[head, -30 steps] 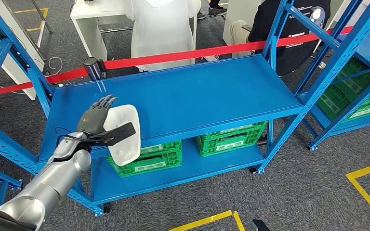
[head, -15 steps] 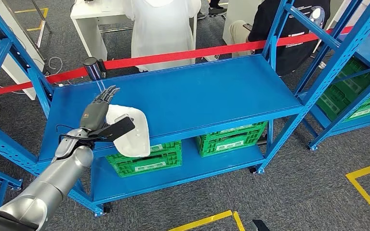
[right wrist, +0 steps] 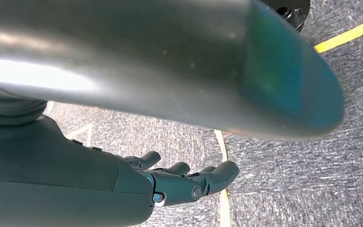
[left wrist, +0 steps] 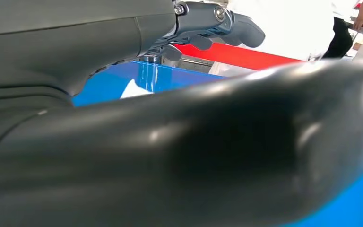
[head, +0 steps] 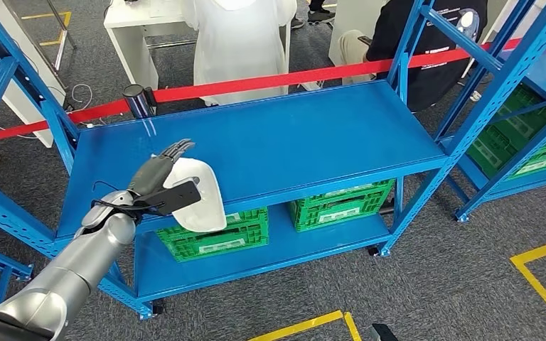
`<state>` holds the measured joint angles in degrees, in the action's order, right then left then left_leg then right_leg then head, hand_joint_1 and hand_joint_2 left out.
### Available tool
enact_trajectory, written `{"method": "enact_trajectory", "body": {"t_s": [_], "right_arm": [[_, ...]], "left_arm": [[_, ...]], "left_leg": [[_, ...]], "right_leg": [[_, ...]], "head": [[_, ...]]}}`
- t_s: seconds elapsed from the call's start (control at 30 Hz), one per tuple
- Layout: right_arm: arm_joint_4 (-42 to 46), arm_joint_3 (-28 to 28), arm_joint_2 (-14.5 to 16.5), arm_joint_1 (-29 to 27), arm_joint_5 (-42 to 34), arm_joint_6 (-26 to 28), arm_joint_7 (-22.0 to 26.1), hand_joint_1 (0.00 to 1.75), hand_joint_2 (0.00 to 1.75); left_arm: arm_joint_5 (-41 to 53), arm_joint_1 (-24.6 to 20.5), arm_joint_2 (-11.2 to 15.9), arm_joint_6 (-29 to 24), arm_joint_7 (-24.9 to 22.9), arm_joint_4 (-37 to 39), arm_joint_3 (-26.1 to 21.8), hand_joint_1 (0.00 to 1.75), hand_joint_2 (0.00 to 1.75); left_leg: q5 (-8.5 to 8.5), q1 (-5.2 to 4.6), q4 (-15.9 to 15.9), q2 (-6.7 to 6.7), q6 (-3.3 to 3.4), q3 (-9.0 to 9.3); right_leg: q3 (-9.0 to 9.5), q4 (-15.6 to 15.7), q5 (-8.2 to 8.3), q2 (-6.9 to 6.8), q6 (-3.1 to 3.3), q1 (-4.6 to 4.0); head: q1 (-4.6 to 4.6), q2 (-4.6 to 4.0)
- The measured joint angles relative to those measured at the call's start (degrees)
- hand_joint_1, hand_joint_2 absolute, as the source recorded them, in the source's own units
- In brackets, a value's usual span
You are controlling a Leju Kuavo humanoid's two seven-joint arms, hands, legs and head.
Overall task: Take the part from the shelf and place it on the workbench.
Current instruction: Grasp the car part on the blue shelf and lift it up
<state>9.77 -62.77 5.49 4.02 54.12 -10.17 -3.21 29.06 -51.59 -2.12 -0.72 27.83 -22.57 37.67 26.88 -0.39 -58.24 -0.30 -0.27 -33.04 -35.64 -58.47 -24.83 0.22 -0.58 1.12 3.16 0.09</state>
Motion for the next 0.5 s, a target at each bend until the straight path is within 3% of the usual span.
{"method": "enact_trajectory", "body": {"t_s": [0.23, 0.5], "right_arm": [[0.0, -0.1, 0.0, 0.0, -0.3, 0.1, -0.1, 0.00, 0.00], [0.0, -1.0, 0.0, 0.0, -0.6, 0.1, -0.2, 0.00, 0.00]], "left_arm": [[1.1, -0.1, 0.1, 3.4, 1.7, -0.6, 1.4, 0.00, 0.00], [2.0, -0.7, 0.2, 4.6, -0.7, -0.7, 3.2, 0.00, 0.00]], "left_leg": [[0.00, 0.00, 0.0, 0.01, 0.00, 0.00], [0.00, 0.00, 0.0, 0.01, 0.00, -0.01]], "right_leg": [[-0.01, 0.0, 0.00, 0.01, 0.00, 0.01], [0.00, 0.0, 0.00, 0.01, 0.00, 0.00]], "head": [[-0.01, 0.00], [-0.01, 0.00]]}}
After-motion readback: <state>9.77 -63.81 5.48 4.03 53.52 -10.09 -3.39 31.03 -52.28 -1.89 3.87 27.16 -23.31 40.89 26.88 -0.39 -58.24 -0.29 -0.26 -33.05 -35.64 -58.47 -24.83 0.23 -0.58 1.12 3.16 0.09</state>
